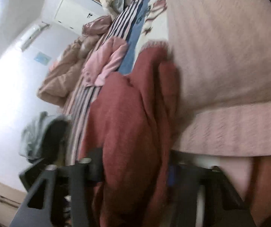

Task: Fold small clothes
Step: 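Grasp the folded red garment with both grippers and lift it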

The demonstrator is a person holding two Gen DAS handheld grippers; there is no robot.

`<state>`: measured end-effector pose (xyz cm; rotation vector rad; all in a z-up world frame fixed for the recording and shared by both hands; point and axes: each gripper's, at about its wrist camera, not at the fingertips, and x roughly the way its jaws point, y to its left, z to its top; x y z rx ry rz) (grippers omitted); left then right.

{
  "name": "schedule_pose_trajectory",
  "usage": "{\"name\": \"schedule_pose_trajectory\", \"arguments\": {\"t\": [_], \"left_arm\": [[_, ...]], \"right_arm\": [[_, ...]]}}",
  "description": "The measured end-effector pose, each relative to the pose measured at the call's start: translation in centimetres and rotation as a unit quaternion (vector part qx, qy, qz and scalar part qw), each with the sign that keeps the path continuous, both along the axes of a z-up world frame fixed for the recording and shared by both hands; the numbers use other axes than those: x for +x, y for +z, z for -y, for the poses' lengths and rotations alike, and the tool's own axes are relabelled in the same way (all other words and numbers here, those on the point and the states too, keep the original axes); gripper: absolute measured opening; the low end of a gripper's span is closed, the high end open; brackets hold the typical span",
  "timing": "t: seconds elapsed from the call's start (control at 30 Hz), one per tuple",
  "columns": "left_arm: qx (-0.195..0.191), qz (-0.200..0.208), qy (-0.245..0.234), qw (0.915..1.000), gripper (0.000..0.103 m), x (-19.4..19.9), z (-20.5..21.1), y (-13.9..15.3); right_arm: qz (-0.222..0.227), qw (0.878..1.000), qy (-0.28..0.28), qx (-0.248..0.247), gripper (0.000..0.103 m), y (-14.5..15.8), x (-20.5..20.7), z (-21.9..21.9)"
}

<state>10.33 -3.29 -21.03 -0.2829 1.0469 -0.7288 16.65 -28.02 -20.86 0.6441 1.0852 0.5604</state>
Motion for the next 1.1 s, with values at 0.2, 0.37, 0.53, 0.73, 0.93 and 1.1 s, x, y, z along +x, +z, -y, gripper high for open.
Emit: {"name": "schedule_pose_trajectory", "arguments": {"t": [0.2,0.37,0.53,0.73,0.93,1.1], "left_arm": [[0.005,0.055,0.001,0.9985,0.023,-1.2,-1.4,3.7],[0.017,0.077,0.007,0.9969,0.021,-2.4,-3.0,5.8],[0.023,0.079,0.024,0.9963,0.02,-2.9,-6.1,5.9],[0.02,0.14,0.064,0.9879,0.019,-3.6,-10.3,11.5],[0.055,0.237,0.119,0.9626,0.019,-5.0,-16.6,21.3],[0.086,0.288,0.186,0.9356,0.019,-7.0,-23.4,28.0]], "right_arm": [[0.019,1.0,-0.014,-0.005,0.024,1.9,-0.9,-0.3],[0.015,1.0,0.019,0.0,0.023,2.9,-2.1,-1.9],[0.006,0.999,0.03,0.012,0.021,1.3,-3.3,-4.4],[0.079,0.995,0.054,0.029,0.019,6.9,-2.0,-9.4],[0.177,0.977,0.107,0.057,0.019,17.0,0.0,-17.4],[0.226,0.957,0.159,0.091,0.019,24.2,1.9,-26.1]]}}
